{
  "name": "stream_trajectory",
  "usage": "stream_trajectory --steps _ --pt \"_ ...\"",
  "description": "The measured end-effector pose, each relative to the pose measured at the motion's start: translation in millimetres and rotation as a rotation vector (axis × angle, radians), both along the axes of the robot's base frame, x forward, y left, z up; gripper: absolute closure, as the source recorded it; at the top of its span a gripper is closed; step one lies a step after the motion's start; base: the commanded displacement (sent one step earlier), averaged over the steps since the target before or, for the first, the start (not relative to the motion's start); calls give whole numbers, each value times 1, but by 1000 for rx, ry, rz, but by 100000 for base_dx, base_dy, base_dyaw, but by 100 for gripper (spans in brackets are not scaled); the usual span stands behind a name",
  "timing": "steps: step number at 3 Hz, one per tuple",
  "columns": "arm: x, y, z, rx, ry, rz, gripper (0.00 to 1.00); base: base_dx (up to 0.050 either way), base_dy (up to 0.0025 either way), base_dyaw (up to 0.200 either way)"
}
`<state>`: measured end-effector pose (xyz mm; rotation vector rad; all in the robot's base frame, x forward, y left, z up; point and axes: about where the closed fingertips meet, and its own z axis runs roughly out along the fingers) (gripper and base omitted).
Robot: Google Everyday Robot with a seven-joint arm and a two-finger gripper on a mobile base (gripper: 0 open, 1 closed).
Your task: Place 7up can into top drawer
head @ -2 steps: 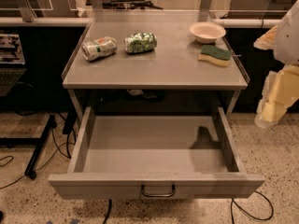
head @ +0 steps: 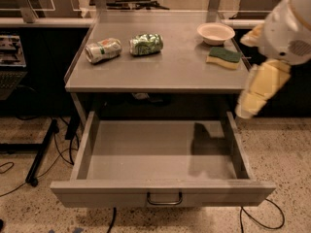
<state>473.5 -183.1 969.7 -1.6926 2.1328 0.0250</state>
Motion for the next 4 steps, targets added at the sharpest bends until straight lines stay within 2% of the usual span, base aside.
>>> stream_trajectory --steps 1,2,3,4 --pt "75 69 -5 219 -10 53 0 0 0 0" --pt "119 113 8 329 -32 102 0 0 0 0" --pt "119 113 8 329 -32 102 0 0 0 0" --pt "120 113 5 335 -54 76 0 0 0 0"
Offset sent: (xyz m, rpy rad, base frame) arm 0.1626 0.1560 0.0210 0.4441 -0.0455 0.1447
